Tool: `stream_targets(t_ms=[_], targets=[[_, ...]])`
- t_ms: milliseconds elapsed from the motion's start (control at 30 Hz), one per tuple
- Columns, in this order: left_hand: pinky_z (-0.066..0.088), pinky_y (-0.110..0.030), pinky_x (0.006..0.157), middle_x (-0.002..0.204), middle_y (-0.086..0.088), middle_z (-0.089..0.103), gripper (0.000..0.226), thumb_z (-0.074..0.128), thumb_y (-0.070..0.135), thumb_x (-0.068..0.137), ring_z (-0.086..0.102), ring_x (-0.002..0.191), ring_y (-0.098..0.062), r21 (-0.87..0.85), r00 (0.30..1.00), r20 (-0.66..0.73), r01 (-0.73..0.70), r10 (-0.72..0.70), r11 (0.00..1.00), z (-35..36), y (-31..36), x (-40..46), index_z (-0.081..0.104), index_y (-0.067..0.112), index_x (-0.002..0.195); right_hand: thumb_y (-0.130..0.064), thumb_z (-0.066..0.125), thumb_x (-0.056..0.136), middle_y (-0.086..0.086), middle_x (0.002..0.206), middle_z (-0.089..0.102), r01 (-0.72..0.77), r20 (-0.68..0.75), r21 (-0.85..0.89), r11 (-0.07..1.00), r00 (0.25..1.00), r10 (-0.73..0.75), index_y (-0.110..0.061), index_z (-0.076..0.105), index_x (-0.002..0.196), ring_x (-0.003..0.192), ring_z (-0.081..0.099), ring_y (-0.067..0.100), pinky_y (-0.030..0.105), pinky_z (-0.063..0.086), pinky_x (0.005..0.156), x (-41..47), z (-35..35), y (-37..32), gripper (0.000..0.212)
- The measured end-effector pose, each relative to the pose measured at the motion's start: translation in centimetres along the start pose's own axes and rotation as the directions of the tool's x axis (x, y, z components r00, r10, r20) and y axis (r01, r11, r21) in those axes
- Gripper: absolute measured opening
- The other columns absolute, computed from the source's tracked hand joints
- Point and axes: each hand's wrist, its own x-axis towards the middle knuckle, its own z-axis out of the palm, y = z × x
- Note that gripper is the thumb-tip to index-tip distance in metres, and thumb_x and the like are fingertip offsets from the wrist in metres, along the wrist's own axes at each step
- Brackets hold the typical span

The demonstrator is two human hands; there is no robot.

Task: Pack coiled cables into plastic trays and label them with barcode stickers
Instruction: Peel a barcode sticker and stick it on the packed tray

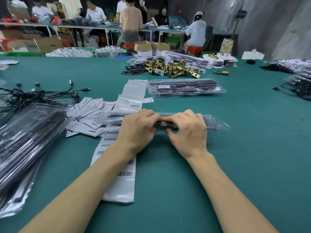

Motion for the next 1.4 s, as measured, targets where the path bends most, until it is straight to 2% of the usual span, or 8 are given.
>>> stream_targets(t_ms=[167,333,533,700,900,1000,1233,1400], targets=[[0.043,-0.029,0.056,0.093,0.009,0.068,0.023,0.074,0.017,0.081,0.062,0.088,-0.02,-0.005,0.993,0.114,0.011,-0.01,1.0,-0.4,-1.3,0.8,0.072,0.027,0.102,-0.014,0.082,0.067,-0.008,0.082,0.073,-0.028,0.005,0.014,1.0,1.0,0.028,-0.023,0.076,0.087,0.079,0.063,0.025,0.035,0.041,0.07,0.0,0.0,0.0,0.022],[0.044,-0.025,0.062,0.099,0.016,0.072,0.028,0.08,0.03,0.08,0.066,0.084,-0.014,-0.059,0.981,0.19,0.061,-0.049,0.996,-2.6,-5.1,0.6,0.076,0.037,0.107,-0.016,0.084,0.07,-0.009,0.085,0.074,-0.087,0.017,0.024,0.996,0.996,0.086,-0.025,0.077,0.088,0.082,0.063,0.025,0.035,0.041,0.073,0.2,0.1,0.4,0.021],[0.039,-0.023,0.054,0.084,0.012,0.072,0.018,0.076,0.026,0.086,0.067,0.07,-0.02,-0.008,0.99,0.136,0.042,-0.041,0.999,-2.3,-5.6,0.0,0.078,0.03,0.104,-0.018,0.08,0.074,-0.011,0.095,0.073,-0.105,0.031,0.01,0.994,0.994,0.105,-0.026,0.076,0.098,0.091,0.06,0.022,0.035,0.041,0.077,0.1,0.0,0.8,0.026],[0.031,-0.02,0.053,0.086,0.013,0.074,0.021,0.081,0.025,0.082,0.068,0.073,-0.019,0.009,0.983,0.074,0.165,-0.166,0.986,-3.2,-7.8,-0.7,0.079,0.032,0.102,-0.033,0.081,0.077,-0.015,0.097,0.071,-0.231,0.025,-0.008,0.973,0.973,0.231,-0.031,0.075,0.096,0.095,0.06,0.017,0.035,0.038,0.087,-0.2,-1.0,2.9,0.02],[0.045,-0.03,0.068,0.102,0.01,0.074,0.031,0.078,0.016,0.082,0.066,0.096,-0.022,0.068,0.957,0.108,0.264,-0.27,0.962,-3.5,-9.2,-1.0,0.076,0.032,0.109,-0.026,0.084,0.076,-0.012,0.087,0.074,-0.243,0.005,0.006,0.97,0.97,0.243,-0.03,0.079,0.089,0.087,0.063,0.02,0.034,0.038,0.08,-0.1,-0.5,2.6,0.015],[0.049,-0.033,0.068,0.102,0.007,0.072,0.029,0.075,0.012,0.081,0.066,0.093,-0.025,0.082,0.954,0.085,0.281,-0.288,0.956,-3.3,-9.3,-1.2,0.078,0.028,0.106,-0.024,0.084,0.077,-0.011,0.086,0.074,-0.264,-0.016,0.003,0.964,0.964,0.264,-0.03,0.08,0.088,0.086,0.063,0.021,0.035,0.039,0.079,-0.1,-0.5,2.7,0.013],[0.049,-0.035,0.065,0.093,0.005,0.072,0.028,0.074,0.01,0.076,0.066,0.088,-0.028,0.132,0.971,0.06,0.223,-0.232,0.966,-1.7,-6.5,-1.5,0.077,0.024,0.1,-0.026,0.074,0.074,-0.012,0.102,0.066,-0.182,0.095,-0.072,0.981,0.977,0.189,-0.028,0.068,0.102,0.102,0.055,0.02,0.036,0.035,0.088,0.1,-0.2,1.2,0.029],[0.042,-0.03,0.061,0.093,0.003,0.069,0.038,0.076,0.007,0.066,0.064,0.089,-0.027,0.145,0.988,0.132,0.066,-0.086,0.987,-0.8,-4.2,-1.0,0.073,0.022,0.1,-0.015,0.077,0.066,-0.011,0.092,0.069,-0.085,0.158,-0.063,0.994,0.983,0.094,-0.026,0.069,0.088,0.092,0.057,0.022,0.036,0.039,0.077,0.1,1.0,-0.1,0.026]])
